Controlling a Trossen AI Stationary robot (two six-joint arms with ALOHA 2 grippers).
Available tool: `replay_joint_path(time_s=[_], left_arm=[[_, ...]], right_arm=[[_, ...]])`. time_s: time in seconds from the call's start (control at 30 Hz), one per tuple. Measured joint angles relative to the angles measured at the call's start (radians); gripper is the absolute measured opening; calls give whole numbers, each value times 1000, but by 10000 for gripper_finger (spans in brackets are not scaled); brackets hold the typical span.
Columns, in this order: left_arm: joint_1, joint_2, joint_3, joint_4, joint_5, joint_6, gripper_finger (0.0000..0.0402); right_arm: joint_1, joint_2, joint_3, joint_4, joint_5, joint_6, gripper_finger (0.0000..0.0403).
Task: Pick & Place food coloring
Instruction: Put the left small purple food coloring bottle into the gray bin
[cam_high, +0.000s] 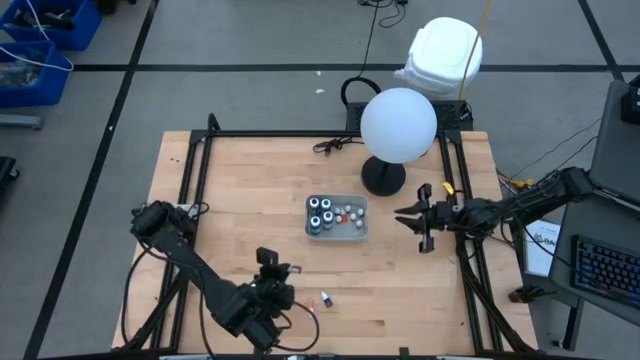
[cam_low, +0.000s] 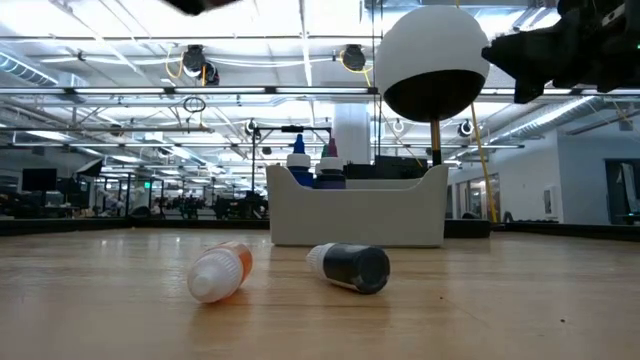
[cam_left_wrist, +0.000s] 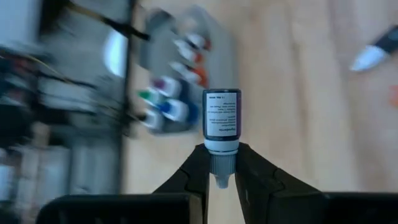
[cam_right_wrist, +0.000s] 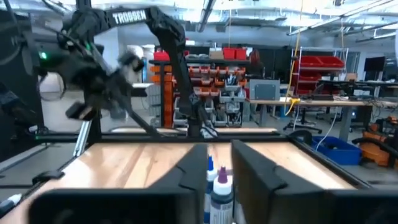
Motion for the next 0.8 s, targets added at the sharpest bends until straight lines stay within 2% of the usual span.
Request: replay_joint_path(time_s=[0.07,0.17,0.23,0.3,0.43,0.53,0.7,0.8], left_arm=[[13,0,15,0,-75,61,54],[52,0,23,4,-162,139,54],[85,1,22,9,-190,174,54],[119,0,22,25,-199,211,55],[174,1,22,60,-227,297,55],[202,1,22,131,-260,380,55],[230,1,22,271,-244,549,55],[238,1,22,341,-212,613,55]], right_arm=[[1,25,31,-2,-5,19,107],[7,91,75,-6,-72,32,162],[25,153,113,18,-100,27,192],[46,226,153,32,-76,0,212],[88,394,246,60,37,-132,227],[110,521,320,115,56,-267,228],[164,724,423,164,63,-521,228],[189,818,469,233,149,-639,228]])
